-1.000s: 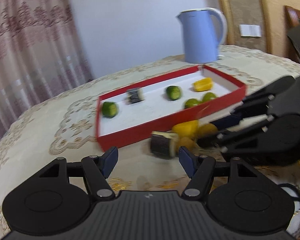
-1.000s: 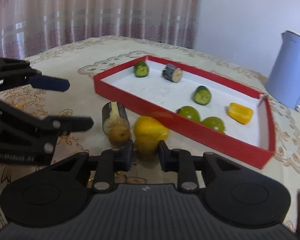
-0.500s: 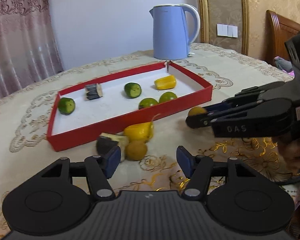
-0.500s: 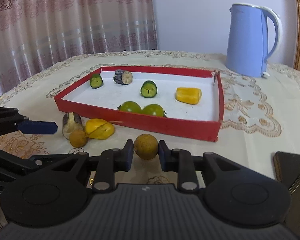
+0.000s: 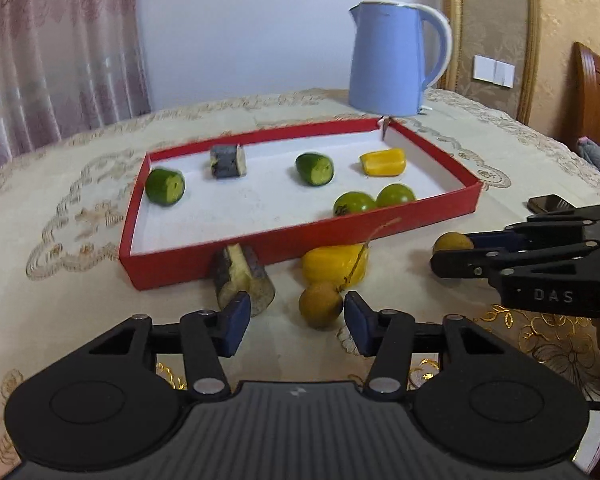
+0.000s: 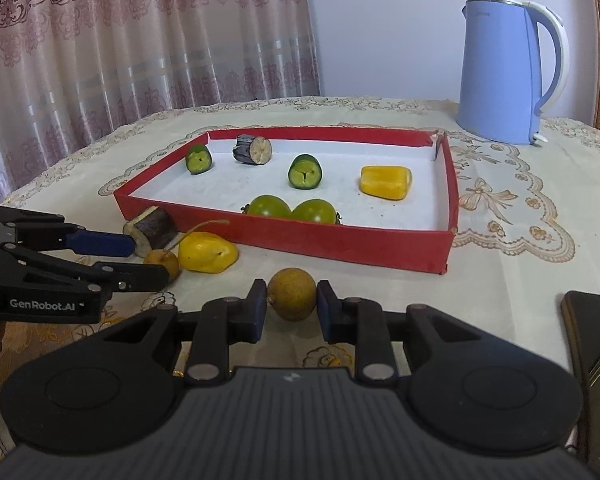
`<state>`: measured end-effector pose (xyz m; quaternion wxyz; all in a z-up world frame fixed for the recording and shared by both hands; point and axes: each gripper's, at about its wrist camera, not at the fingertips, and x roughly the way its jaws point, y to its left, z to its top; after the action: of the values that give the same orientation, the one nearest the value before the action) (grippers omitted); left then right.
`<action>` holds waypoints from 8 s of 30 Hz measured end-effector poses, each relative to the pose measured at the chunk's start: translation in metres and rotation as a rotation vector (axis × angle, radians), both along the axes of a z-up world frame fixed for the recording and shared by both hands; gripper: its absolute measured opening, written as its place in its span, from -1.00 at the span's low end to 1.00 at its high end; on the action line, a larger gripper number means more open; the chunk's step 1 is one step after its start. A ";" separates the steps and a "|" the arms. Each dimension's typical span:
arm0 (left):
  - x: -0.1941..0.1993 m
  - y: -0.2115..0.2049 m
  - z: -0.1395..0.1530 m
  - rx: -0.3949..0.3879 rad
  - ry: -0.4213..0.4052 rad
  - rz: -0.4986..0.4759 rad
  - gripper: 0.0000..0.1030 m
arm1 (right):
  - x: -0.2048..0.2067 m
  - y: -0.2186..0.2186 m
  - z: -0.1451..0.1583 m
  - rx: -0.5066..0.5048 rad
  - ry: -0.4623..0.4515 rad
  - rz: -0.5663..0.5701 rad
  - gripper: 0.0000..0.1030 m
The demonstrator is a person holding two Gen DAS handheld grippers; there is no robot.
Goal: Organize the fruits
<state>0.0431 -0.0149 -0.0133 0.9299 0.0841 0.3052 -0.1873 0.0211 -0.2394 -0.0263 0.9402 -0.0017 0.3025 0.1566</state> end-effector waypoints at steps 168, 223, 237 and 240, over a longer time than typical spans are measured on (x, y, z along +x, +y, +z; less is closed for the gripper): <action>0.032 0.032 0.041 -0.043 -0.197 0.198 -0.43 | -0.010 0.014 0.011 -0.005 -0.074 -0.124 -0.46; 0.095 0.033 0.036 -0.027 -0.162 0.367 0.51 | -0.010 0.010 0.014 0.006 -0.083 -0.130 -0.46; 0.023 0.061 0.012 -0.134 -0.148 0.456 0.52 | 0.004 0.014 0.025 0.011 -0.105 -0.119 -0.46; 0.021 0.060 0.006 -0.094 -0.164 0.475 0.52 | 0.013 0.012 0.028 0.029 -0.107 -0.122 -0.46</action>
<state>0.0640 0.0450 -0.0070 0.9723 -0.0184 0.2311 0.0297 0.0339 -0.2269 0.0022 0.9627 0.0218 0.2491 0.1031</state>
